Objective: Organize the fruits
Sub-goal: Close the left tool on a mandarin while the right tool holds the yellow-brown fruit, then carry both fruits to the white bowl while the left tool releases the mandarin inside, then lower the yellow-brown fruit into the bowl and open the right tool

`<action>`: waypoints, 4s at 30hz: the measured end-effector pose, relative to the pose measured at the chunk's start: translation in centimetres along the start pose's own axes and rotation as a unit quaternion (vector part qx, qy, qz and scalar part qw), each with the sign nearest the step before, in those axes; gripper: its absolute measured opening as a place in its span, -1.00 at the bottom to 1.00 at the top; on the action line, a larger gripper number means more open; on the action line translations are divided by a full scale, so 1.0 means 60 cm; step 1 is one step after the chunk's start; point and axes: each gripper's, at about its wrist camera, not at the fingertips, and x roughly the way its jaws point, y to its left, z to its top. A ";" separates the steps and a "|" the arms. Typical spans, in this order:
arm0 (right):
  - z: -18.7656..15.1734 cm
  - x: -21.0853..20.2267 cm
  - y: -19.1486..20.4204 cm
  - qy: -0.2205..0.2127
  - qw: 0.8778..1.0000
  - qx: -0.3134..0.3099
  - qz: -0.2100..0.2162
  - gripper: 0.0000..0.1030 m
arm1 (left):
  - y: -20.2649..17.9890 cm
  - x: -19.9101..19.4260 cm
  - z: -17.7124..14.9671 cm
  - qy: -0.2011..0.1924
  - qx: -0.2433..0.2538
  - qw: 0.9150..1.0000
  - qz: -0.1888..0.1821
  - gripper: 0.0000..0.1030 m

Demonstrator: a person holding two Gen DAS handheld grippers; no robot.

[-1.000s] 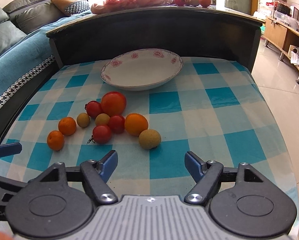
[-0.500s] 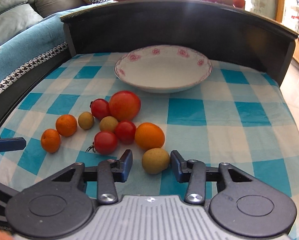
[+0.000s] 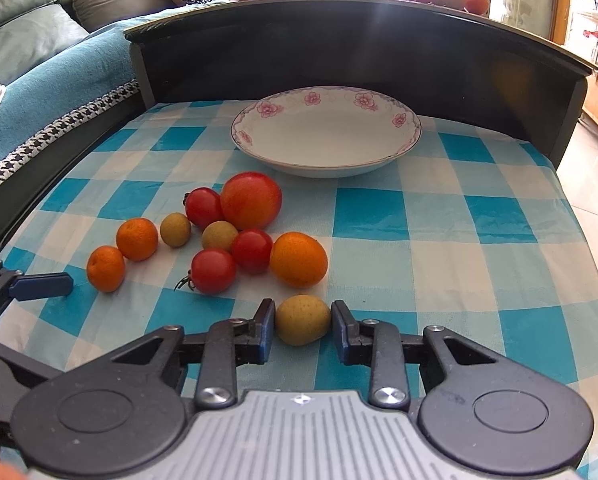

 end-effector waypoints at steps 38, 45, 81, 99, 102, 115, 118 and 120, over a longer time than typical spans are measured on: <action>-0.004 -0.004 -0.010 0.009 1.000 0.016 0.014 -0.36 | 0.008 0.014 0.016 -0.047 0.037 0.998 -0.022 0.24; -0.006 -0.010 -0.007 0.017 1.000 0.013 0.008 -0.38 | -0.001 0.006 0.015 -0.042 0.050 0.997 -0.028 -0.08; 0.066 -0.145 -0.016 -0.049 0.997 0.059 0.003 -0.38 | -0.021 -0.096 0.119 -0.084 0.026 0.994 -0.065 -0.20; 0.183 -0.010 -0.067 -0.032 0.998 0.057 -0.001 -0.38 | -0.013 0.023 0.217 -0.082 0.000 0.993 -0.086 -0.20; 0.192 0.016 -0.074 -0.027 0.998 0.053 -0.001 -0.38 | -0.009 0.042 0.224 -0.078 -0.004 0.993 -0.085 -0.20; 0.202 0.079 -0.077 -0.009 0.999 0.032 -0.003 -0.38 | -0.008 0.089 0.226 -0.054 -0.010 0.995 -0.085 -0.21; 0.206 0.084 -0.079 -0.012 0.999 0.030 0.003 -0.38 | -0.006 0.093 0.223 -0.048 -0.010 0.995 -0.082 -0.20; 0.207 0.085 -0.081 -0.015 0.999 0.030 0.006 -0.38 | -0.004 0.096 0.222 -0.046 -0.011 0.996 -0.082 -0.18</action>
